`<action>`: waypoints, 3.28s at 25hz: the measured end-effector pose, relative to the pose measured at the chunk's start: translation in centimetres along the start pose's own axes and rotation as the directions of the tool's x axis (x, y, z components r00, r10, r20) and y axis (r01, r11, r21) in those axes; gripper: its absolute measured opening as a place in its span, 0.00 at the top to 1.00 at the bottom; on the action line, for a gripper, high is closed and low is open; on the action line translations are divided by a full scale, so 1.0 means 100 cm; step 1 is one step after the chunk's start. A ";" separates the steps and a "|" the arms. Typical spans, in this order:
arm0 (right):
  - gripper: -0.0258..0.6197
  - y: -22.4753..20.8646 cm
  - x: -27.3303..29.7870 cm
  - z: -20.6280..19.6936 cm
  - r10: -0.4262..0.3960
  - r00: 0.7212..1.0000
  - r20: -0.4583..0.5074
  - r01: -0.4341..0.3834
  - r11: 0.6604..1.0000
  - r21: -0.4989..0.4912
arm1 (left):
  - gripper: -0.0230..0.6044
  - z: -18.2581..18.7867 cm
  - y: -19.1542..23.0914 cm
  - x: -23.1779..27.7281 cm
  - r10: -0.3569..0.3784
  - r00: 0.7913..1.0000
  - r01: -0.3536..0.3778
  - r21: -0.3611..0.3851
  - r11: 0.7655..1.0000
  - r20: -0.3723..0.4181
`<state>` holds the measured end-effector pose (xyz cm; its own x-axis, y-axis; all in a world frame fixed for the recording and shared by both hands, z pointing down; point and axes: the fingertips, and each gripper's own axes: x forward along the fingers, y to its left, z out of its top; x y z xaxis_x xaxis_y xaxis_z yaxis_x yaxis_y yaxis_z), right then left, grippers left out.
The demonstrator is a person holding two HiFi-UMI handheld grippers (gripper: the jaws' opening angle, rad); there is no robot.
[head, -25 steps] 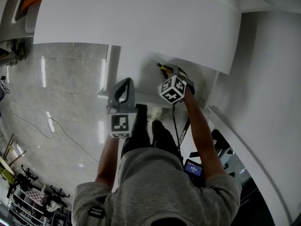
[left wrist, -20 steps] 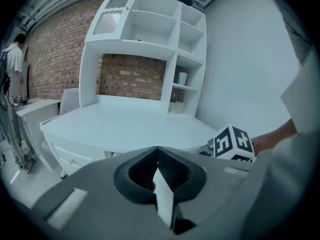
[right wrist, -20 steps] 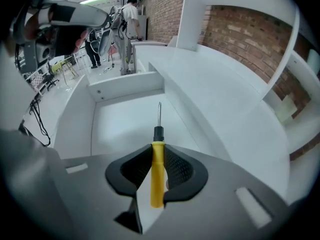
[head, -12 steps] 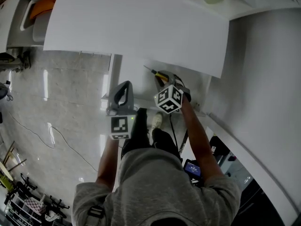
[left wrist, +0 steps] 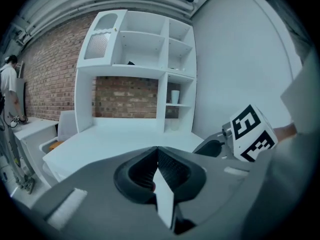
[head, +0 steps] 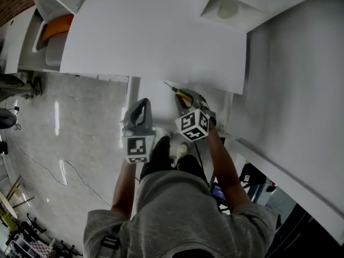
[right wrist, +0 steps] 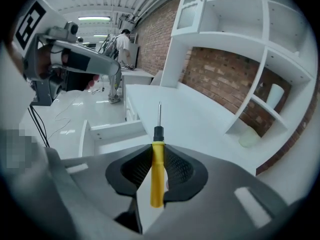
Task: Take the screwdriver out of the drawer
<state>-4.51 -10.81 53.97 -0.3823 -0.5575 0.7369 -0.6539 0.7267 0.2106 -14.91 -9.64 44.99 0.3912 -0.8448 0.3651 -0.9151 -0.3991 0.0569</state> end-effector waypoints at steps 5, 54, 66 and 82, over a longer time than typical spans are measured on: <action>0.84 -0.015 -0.042 0.014 -0.077 0.994 0.072 0.070 0.993 0.090 | 0.94 0.024 -0.008 -0.009 -0.013 0.999 0.012 0.031 0.999 0.044; 0.84 -0.093 -0.284 -0.034 -0.580 0.765 0.279 0.381 0.757 0.530 | 0.94 0.111 -0.149 -0.020 -0.281 0.947 0.245 0.220 0.944 0.154; 0.84 -0.098 -0.280 -0.032 -0.573 0.769 0.282 0.375 0.763 0.526 | 0.94 0.113 -0.148 -0.015 -0.274 0.951 0.238 0.224 0.945 0.144; 0.84 -0.098 -0.278 -0.035 -0.565 0.776 0.280 0.366 0.765 0.529 | 0.94 0.109 -0.149 -0.014 -0.275 0.951 0.241 0.220 0.945 0.139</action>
<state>14.84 -1.03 33.62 -0.1105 -0.9557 0.2730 -0.9860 0.1398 0.0906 -0.72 -6.37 33.50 0.6376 -0.7434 0.2021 -0.7490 -0.6596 -0.0629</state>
